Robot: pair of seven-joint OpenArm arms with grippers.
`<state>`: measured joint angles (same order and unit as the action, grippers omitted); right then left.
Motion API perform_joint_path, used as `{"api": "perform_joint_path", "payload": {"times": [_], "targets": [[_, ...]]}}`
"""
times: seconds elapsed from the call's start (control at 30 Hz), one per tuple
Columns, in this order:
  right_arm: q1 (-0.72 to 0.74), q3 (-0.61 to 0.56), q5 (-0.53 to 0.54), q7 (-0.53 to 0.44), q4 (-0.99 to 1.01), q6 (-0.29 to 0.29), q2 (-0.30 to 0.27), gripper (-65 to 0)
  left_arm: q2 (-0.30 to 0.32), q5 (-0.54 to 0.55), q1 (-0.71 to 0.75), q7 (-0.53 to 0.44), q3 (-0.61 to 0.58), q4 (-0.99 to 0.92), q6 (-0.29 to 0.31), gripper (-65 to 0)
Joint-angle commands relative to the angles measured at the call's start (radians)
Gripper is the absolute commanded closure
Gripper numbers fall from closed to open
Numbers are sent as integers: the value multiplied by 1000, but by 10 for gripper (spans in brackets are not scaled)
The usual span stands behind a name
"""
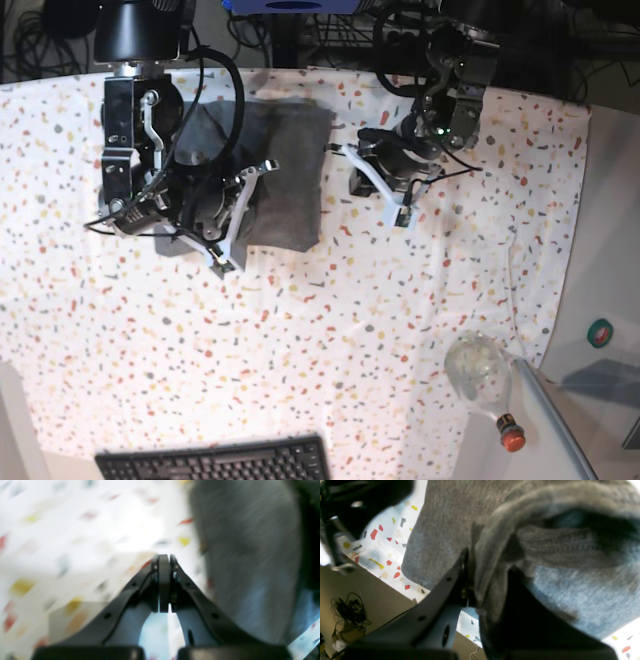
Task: Layout the t-shirt on the table in an organized manner, then fold the t-shirt properly
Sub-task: 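Press and flatten the folded bundle with the right gripper, then release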
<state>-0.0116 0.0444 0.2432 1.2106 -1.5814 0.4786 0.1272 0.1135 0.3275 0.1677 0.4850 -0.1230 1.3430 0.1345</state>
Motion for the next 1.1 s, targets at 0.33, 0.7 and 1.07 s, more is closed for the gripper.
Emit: {"api": "perform_joint_path", "payload": {"times": [0.33, 0.7, 1.07], "targets": [[42, -8, 17, -16, 95, -2, 5, -54, 64, -6, 192, 22, 271, 215, -5, 0], [40, -45, 49, -15, 88, -1, 7, -395, 64, -6, 175, 152, 491, 229, -3, 0], [81, -245, 120, -12, 37, -53, 5, -395, 64, -6, 134, 152, 491, 218, -3, 0]]}}
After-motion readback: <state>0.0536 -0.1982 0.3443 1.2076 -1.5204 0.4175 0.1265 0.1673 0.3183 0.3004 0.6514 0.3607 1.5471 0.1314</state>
